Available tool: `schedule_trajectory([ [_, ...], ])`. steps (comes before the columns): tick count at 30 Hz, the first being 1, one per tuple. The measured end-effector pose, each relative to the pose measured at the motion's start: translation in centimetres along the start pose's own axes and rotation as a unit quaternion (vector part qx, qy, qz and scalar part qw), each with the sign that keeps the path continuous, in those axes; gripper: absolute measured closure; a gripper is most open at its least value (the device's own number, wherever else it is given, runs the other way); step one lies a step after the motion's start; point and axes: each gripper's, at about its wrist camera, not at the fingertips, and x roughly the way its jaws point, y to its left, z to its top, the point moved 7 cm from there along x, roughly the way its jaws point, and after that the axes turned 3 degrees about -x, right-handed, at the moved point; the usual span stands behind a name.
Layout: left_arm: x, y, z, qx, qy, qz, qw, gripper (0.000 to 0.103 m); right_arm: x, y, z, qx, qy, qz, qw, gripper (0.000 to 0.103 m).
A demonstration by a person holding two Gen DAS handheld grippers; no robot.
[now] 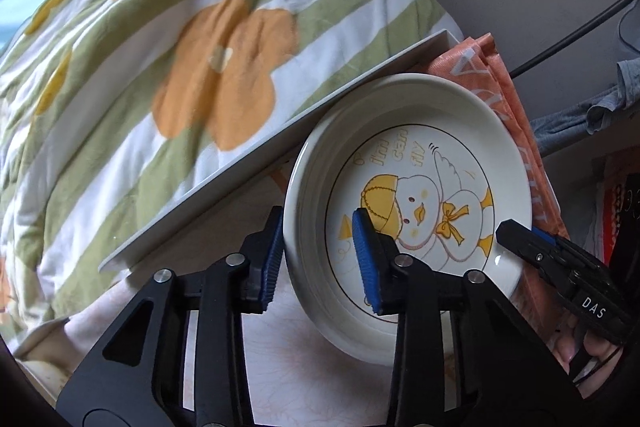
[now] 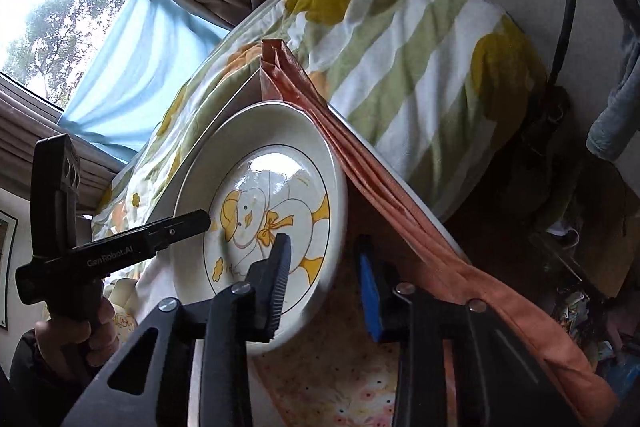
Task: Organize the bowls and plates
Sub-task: 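Close both grippers on the rim of the small duck-print plate, then carry the duck-print plate over the stack and lower it onto the white plate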
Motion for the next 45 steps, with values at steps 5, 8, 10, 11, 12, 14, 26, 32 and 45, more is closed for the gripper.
schedule_trajectory([
  [5,0.2,0.8,0.2,-0.012,-0.001,0.003,0.9999,0.088,0.5,-0.3,0.2,0.002,0.000,-0.005,1.000,0.090],
  [8,0.1,0.7,0.1,-0.009,-0.002,0.010,0.9999,0.088,0.6,0.1,0.3,-0.010,0.002,-0.015,1.000,0.091],
  [10,0.0,0.7,0.1,-0.009,-0.002,0.013,0.9999,0.088,0.6,0.1,0.3,-0.010,0.005,-0.012,1.000,0.091],
  [11,-0.1,0.6,0.0,-0.007,-0.002,0.016,0.9998,0.088,0.7,0.1,0.4,-0.013,0.006,-0.013,1.000,0.091],
  [12,-0.3,0.5,-0.1,-0.005,-0.003,0.019,0.9998,0.088,0.6,0.1,0.4,-0.016,0.009,-0.014,1.000,0.091],
  [14,-0.8,0.4,-0.2,-0.005,-0.009,0.021,0.9997,0.088,0.4,0.2,0.6,-0.017,0.013,-0.014,1.000,0.091],
  [26,-8.4,-1.5,-1.2,-0.018,-0.070,0.021,0.9971,0.088,-4.9,2.8,1.9,-0.073,-0.025,-0.004,0.997,0.091],
  [32,-15.6,-2.4,-4.4,-0.039,-0.118,0.011,0.9922,0.088,-11.0,6.4,1.6,-0.104,-0.060,0.010,0.993,0.091],
  [45,-28.1,0.2,-19.5,-0.110,-0.168,0.027,0.9793,0.088,-18.1,14.6,-7.0,-0.189,-0.026,0.054,0.980,0.091],
])
